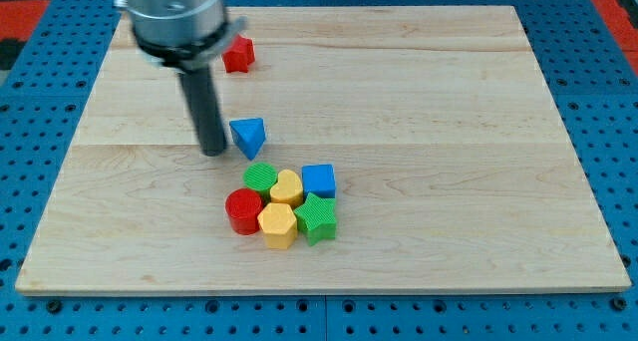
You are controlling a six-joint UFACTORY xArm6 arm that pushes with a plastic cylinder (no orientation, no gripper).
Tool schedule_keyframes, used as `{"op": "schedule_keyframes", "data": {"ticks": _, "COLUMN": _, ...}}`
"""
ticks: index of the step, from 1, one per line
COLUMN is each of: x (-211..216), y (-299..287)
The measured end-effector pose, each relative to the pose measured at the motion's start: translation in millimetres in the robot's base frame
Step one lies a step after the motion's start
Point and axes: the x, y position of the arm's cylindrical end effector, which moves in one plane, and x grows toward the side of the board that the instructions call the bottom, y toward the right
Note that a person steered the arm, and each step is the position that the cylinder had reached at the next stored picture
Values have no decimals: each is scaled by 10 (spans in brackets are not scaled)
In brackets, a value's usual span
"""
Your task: Move the blue triangle to the group of block
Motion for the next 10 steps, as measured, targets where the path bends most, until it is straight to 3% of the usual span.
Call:
{"op": "schedule_keyframes", "data": {"ticks": 1, "x": -269, "y": -294}}
{"op": "schedule_keyframes", "data": {"ticks": 2, "x": -347, "y": 37}}
{"op": "schedule_keyframes", "data": {"ticks": 7, "x": -31, "y": 463}}
{"op": "schedule_keyframes", "data": {"ticks": 9, "x": -528, "y": 308}}
{"op": "schedule_keyframes", "data": {"ticks": 10, "x": -427, "y": 632}}
